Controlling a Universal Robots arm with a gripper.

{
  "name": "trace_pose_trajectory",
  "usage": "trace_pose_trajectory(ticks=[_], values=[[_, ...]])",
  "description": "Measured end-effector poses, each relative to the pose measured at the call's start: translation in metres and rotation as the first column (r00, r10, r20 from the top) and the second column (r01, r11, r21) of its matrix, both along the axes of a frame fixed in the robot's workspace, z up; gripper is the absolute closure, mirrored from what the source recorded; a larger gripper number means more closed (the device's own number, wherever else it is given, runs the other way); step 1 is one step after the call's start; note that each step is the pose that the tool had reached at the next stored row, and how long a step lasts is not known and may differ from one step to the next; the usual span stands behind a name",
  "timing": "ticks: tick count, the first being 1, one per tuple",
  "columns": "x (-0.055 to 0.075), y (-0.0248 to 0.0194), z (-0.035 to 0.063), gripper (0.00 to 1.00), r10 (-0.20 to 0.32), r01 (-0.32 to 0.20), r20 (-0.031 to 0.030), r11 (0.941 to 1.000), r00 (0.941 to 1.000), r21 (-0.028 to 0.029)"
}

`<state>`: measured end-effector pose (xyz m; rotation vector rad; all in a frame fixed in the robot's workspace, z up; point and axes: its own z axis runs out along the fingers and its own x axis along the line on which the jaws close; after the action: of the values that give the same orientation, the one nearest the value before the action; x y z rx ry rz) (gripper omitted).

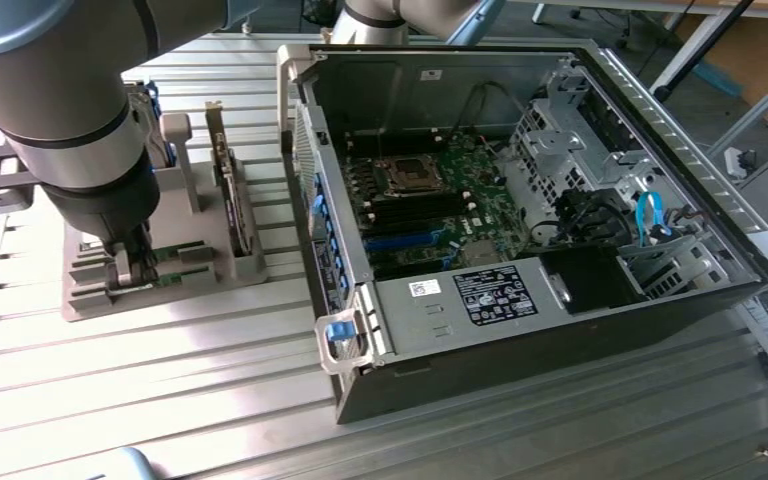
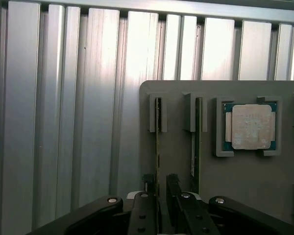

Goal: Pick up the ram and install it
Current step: 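Pick up the ram and move it above insertion slot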

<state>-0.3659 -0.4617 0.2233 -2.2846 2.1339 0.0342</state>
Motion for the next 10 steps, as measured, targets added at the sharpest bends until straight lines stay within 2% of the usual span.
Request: trace_pose_trajectory(ticks=[10], values=[[0.0001,-0.0006,-0.0013,0.76,0.000,0.000,0.0001,1.0000,1.0000,0.0000]])
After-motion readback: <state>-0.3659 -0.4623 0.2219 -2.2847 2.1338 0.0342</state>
